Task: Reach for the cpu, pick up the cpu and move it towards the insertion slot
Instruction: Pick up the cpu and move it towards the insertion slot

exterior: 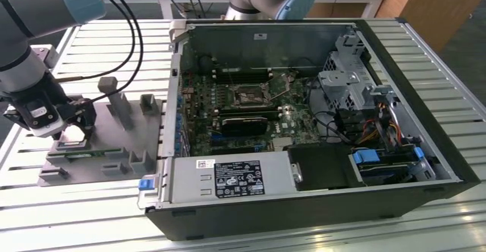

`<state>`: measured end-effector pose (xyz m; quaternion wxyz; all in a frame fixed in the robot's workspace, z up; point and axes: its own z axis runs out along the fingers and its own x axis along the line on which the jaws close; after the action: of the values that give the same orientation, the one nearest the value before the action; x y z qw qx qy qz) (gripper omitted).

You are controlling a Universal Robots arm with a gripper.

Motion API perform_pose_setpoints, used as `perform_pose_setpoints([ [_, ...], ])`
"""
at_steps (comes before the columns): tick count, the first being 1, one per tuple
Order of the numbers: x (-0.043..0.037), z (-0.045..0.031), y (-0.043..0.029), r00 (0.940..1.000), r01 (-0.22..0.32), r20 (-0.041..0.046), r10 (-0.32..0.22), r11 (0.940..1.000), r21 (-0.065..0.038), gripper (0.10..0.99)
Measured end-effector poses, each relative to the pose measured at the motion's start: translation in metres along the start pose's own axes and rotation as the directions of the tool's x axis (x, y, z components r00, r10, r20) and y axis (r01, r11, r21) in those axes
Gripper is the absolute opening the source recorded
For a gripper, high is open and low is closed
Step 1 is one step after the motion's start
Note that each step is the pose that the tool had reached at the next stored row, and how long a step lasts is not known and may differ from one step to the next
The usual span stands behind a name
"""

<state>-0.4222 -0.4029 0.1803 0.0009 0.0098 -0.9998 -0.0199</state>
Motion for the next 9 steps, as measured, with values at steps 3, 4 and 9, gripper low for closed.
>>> perform_pose_setpoints([
  [3, -0.0005, 0.0004, 0.0, 1.0, 0.0, 0.0001, 0.0, 1.0, 0.0, 0.678],
  [4, -0.001, 0.0005, -0.0001, 1.0, 0.0, 0.0002, 0.0, 1.0, 0.0, 0.678],
  [9, -0.0024, 0.0007, -0.0001, 1.0, 0.0, 0.0, 0.0, 1.0, 0.0, 0.678],
])
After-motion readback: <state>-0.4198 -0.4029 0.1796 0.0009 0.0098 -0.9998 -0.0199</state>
